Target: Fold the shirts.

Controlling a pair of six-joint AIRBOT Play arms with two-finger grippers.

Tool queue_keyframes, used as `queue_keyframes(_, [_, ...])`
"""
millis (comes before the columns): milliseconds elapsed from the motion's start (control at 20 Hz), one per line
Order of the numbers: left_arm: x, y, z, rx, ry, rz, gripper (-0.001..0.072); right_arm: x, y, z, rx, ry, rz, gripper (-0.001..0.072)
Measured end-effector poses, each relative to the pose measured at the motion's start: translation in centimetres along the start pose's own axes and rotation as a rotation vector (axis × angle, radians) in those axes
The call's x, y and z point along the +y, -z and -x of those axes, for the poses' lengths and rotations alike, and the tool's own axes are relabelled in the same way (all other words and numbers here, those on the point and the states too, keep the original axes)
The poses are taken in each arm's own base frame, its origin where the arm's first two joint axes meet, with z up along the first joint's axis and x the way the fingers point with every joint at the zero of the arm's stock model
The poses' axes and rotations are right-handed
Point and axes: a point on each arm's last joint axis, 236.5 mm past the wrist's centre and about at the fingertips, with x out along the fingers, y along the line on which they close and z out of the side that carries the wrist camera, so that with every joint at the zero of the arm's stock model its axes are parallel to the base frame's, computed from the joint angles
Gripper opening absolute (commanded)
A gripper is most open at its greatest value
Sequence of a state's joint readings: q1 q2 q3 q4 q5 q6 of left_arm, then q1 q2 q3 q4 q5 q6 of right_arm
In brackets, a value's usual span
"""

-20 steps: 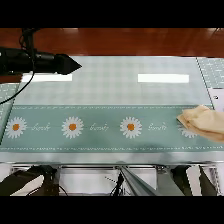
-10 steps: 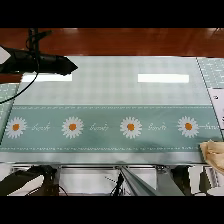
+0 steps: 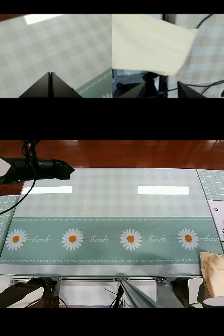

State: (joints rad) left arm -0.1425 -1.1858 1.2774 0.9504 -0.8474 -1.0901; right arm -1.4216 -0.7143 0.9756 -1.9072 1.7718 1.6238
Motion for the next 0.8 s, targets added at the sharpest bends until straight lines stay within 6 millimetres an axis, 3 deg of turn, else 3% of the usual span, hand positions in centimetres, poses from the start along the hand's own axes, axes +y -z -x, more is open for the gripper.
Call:
queue_keyframes(200, [0.2,-0.3,0.0,-0.010,-0.007,-0.006,0.0018,0.4,-2.4,0.5,-0.110,0.001,0.038,0.0475])
queue_keyframes(250, [0.1,-0.4,0.1,-0.014,-0.008,-0.008,0.0075,1.2,-3.5,1.2,-0.162,-0.027,0.071,0.0475])
queue_keyframes(350, [0.0,-1.1,0.6,-0.026,-0.007,-0.017,0.0441,4.1,-6.3,3.4,-0.295,-0.110,0.168,0.0474])
queue_keyframes(450, [-0.4,-1.9,1.5,-0.027,0.001,-0.035,0.0460,8.2,-8.6,6.0,-0.398,-0.202,0.300,0.0474])
queue_keyframes(550, [-0.6,-2.6,2.5,-0.019,-0.002,-0.057,0.0460,14.1,-9.3,8.4,-0.447,-0.310,0.472,0.0485])
queue_keyframes(650, [-0.4,-2.4,2.7,0.010,-0.015,-0.055,0.0461,21.0,-7.6,10.1,-0.450,-0.407,0.681,0.0517])
queue_keyframes(700, [-0.2,-1.8,2.5,0.040,-0.020,-0.049,0.0472,24.4,-5.9,10.7,-0.443,-0.443,0.797,0.0585])
queue_keyframes(800, [-0.2,0.7,1.4,0.151,-0.024,-0.022,0.0560,30.3,-1.2,11.6,-0.426,-0.491,1.022,0.0602])
